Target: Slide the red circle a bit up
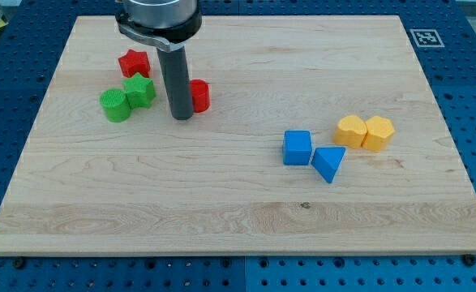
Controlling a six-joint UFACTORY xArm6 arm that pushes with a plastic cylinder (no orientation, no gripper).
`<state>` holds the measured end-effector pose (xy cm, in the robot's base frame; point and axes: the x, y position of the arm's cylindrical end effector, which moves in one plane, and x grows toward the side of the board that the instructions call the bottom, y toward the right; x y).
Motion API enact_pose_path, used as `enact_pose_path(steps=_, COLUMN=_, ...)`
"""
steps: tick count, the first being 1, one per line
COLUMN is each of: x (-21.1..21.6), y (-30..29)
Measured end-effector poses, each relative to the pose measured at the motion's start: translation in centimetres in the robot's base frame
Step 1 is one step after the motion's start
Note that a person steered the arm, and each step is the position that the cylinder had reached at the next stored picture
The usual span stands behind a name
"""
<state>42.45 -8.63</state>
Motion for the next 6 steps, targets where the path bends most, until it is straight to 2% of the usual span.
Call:
enact_pose_path(steps=3, x=0.0, y=4.4)
enact_pose_path(steps=4, x=-0.3, y=3.4)
enact_pose_path(steps=6, x=-3.7, y=1.8)
